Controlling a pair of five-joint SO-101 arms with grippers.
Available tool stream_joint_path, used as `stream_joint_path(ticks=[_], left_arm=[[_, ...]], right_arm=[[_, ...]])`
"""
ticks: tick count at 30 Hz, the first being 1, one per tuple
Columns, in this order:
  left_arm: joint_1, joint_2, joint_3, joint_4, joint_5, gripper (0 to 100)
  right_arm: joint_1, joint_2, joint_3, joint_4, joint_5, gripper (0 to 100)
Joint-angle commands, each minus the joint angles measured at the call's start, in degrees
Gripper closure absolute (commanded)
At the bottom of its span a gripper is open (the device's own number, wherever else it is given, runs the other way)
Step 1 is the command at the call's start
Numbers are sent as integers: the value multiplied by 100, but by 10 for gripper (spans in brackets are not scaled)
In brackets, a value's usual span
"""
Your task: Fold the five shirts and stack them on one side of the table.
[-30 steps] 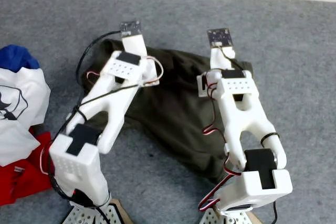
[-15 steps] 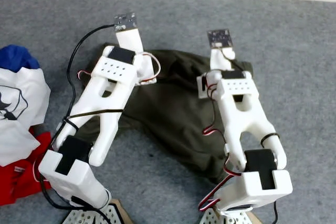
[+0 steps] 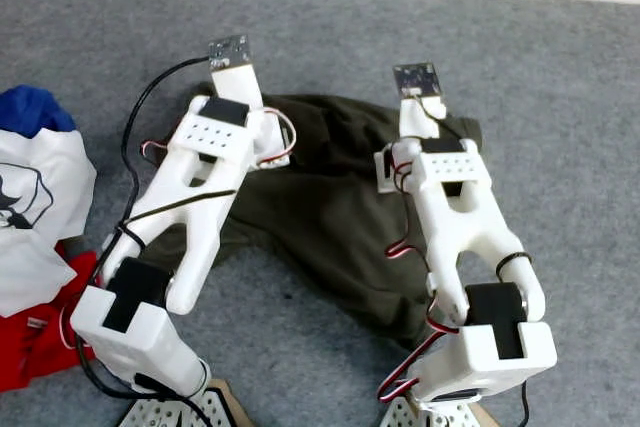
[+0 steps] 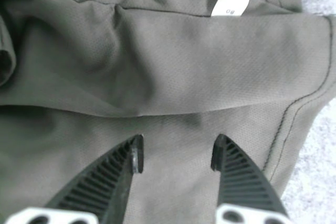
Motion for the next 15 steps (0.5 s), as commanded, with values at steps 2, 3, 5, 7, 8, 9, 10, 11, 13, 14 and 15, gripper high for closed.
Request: stream_joint_path(ticks=[2, 3, 5, 7, 8, 9, 10, 11, 13, 14, 15], left_arm=[[-57, -356, -40, -105, -53, 988], [-57, -356, -40, -97, -53, 998], [-57, -338, -22, -97, -53, 992], [-66, -312, -22, -97, -53, 994], [-101, -321, -22, -97, -53, 994], [-136, -356, -13, -97, -53, 994], [-163, -365, -48, -88, -53, 994], [-189, -391, -92, 0, -53, 994], [-295, -585, -251, 325, -53, 994], [-356, -725, -338, 527, -53, 994], [-409, -901, -409, 756, -62, 994]], right_arm=[[48, -66, -40, -75, 70, 783], [48, -66, -40, -75, 70, 783], [48, -66, -40, -75, 70, 783], [48, -75, -40, -75, 70, 783], [48, -75, -40, -75, 70, 783], [48, -84, -31, -75, 70, 783], [48, -84, -31, -75, 70, 783], [48, -92, -31, -75, 70, 783], [48, -92, -22, -75, 70, 783], [48, -92, -22, -75, 70, 783], [48, -92, -22, -75, 70, 783]])
